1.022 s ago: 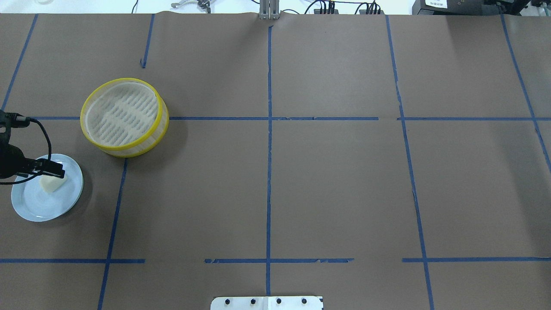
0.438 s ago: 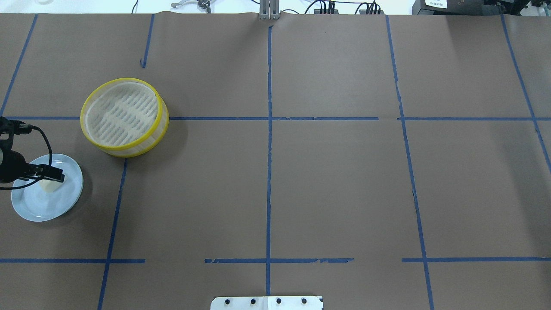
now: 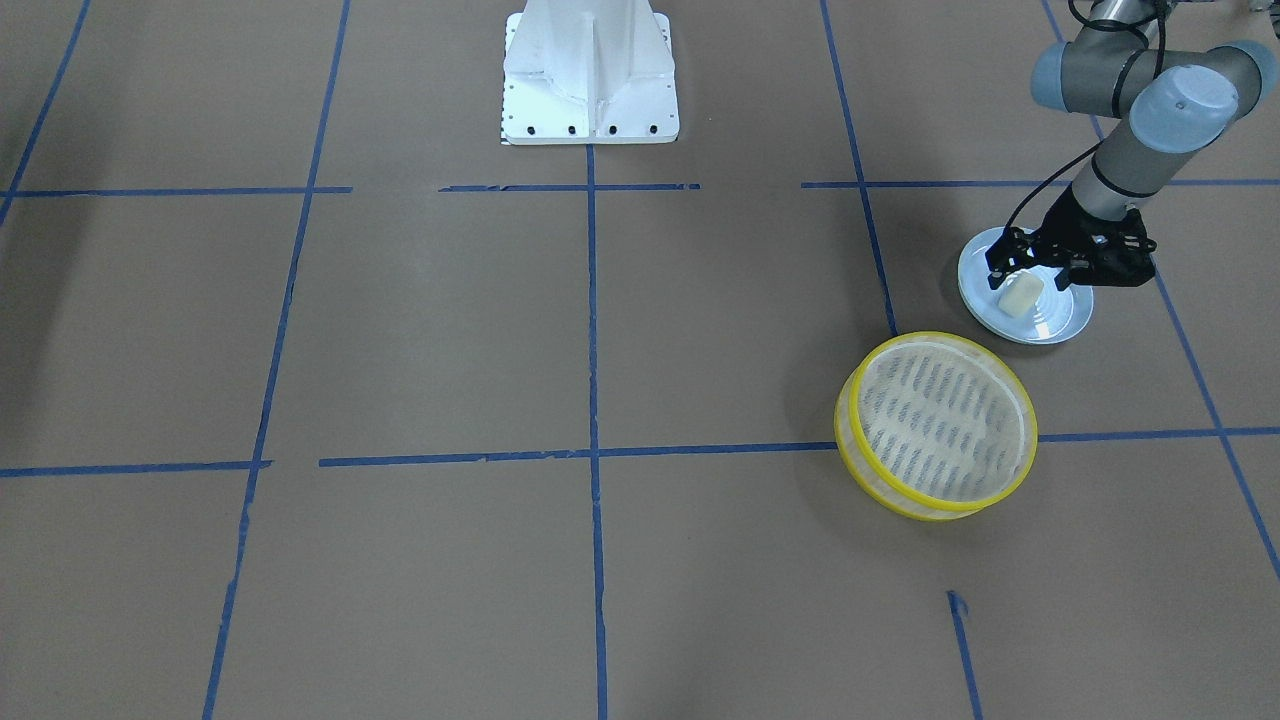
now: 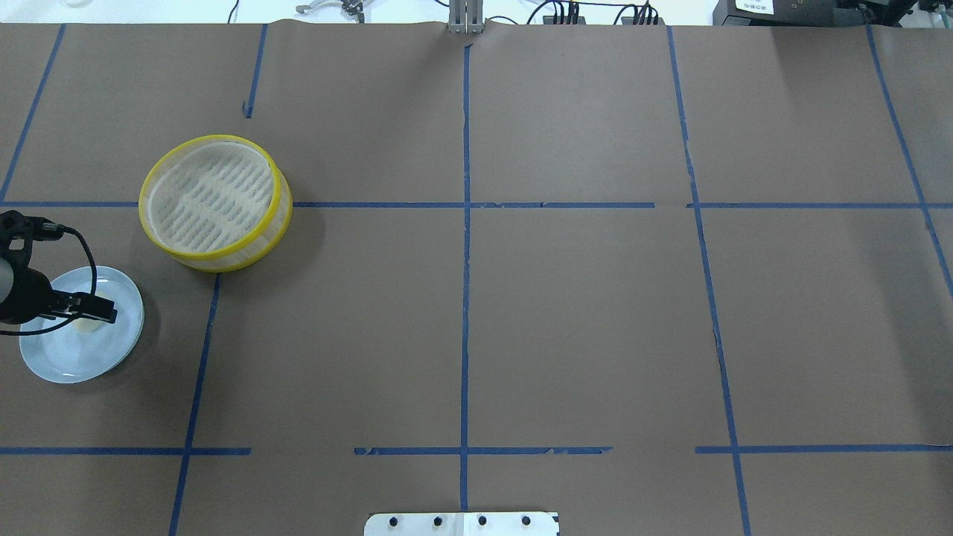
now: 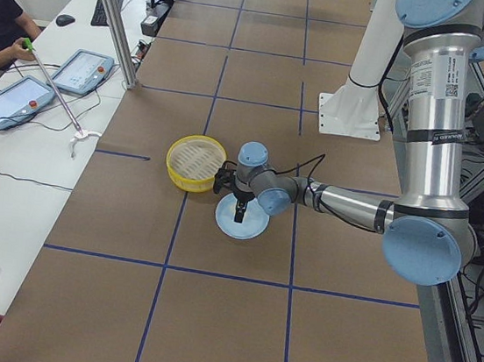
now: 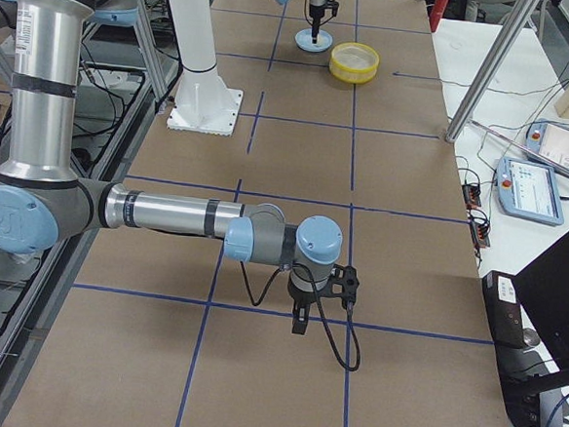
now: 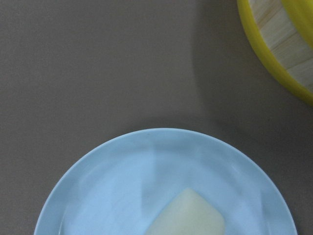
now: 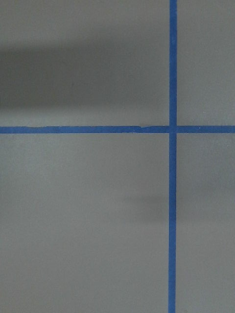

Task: Place bun in steamer
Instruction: 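Close the left gripper on the bun and lift it off the plate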

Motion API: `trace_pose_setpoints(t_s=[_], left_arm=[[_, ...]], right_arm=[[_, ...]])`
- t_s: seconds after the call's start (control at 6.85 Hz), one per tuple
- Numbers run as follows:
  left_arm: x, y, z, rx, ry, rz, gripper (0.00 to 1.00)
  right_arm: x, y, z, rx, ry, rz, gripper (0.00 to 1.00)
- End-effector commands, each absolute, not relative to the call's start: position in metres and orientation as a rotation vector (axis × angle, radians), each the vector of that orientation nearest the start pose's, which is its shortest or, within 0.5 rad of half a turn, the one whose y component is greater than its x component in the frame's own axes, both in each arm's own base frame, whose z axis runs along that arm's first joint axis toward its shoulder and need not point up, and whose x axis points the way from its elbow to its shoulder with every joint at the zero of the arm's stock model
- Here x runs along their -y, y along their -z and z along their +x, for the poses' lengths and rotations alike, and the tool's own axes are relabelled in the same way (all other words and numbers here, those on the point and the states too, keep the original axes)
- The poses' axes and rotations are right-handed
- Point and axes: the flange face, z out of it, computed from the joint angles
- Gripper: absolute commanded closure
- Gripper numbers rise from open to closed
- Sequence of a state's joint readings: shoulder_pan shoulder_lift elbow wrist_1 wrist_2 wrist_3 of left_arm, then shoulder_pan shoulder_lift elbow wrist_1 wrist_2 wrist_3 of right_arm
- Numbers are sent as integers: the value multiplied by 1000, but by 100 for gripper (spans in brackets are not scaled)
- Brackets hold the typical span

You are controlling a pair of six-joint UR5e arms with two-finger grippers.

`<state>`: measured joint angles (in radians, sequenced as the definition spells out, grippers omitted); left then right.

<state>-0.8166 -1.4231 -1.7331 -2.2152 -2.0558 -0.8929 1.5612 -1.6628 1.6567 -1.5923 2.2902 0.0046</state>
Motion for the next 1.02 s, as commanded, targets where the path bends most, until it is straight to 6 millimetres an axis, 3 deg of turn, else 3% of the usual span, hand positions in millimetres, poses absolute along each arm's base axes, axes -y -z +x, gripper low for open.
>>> trace_pose_setpoints(t_s=[0.0,0.44,0.88], left_arm=[[396,-587,255,-792,-34,95,5],[396,-586,255,-793,-33,98,26],[396,-584,254,-795,-32,100,54]], right_arm=[[451,-666,63,719,-4,-32,0],[451,-666,64,719,-6,-31,0],[451,-666,64,719,-6,-31,0]])
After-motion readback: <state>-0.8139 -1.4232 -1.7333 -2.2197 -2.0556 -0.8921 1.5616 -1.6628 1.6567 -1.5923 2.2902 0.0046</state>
